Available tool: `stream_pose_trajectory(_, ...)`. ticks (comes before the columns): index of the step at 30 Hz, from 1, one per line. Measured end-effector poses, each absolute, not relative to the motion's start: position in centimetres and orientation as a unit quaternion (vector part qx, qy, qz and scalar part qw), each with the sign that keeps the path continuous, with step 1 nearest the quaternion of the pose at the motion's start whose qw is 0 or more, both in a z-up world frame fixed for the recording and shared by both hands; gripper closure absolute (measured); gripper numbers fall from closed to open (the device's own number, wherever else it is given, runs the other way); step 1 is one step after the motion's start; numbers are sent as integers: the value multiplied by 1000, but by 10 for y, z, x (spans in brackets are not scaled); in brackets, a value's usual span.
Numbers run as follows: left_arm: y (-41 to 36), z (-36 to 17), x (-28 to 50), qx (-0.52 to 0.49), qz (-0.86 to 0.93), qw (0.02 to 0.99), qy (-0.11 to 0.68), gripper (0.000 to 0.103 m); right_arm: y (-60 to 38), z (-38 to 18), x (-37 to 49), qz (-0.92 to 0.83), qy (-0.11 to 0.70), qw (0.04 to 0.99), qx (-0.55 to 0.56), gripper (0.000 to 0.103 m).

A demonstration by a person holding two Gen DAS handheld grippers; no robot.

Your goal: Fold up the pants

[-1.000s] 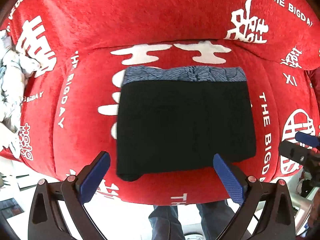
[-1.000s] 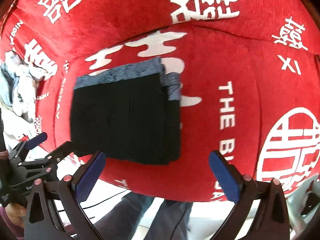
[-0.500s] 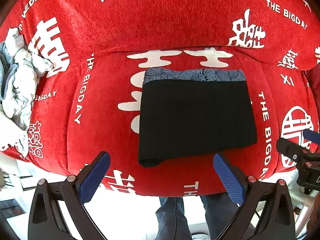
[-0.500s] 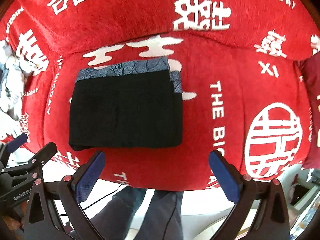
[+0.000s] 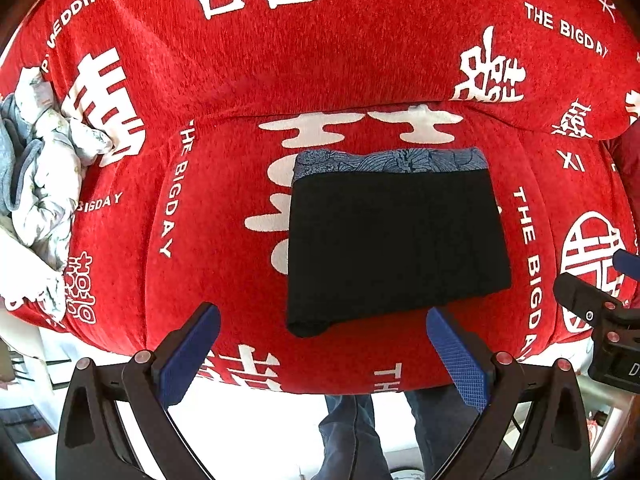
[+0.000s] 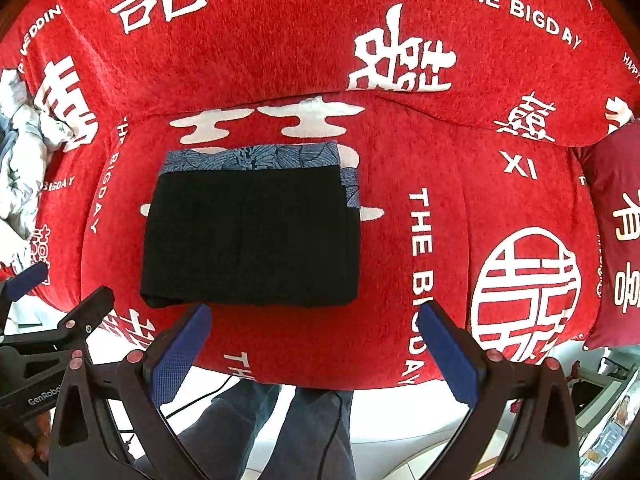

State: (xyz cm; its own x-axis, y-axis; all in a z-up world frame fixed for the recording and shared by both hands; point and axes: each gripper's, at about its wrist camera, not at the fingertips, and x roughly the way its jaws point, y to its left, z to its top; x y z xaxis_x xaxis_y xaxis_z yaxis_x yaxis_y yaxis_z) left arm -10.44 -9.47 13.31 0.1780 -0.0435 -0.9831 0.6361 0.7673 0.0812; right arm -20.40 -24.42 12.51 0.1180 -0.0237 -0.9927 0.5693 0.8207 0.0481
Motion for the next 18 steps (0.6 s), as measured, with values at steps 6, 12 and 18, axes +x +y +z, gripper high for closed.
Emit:
stream_pose_trajectory(6,-99,136,-108,259,-242,725,591,0,-244,129,-207,-212,628,716,217,0)
stream_pose_trajectory(12,-101,139,-109,265,-245,727,585,0,-244,132,-208,-217,626,717,216,0)
stream_pose_trajectory(18,-101,141,-111,266,-243,729,582,0,-244,135,-208,-220,629,715,213,0)
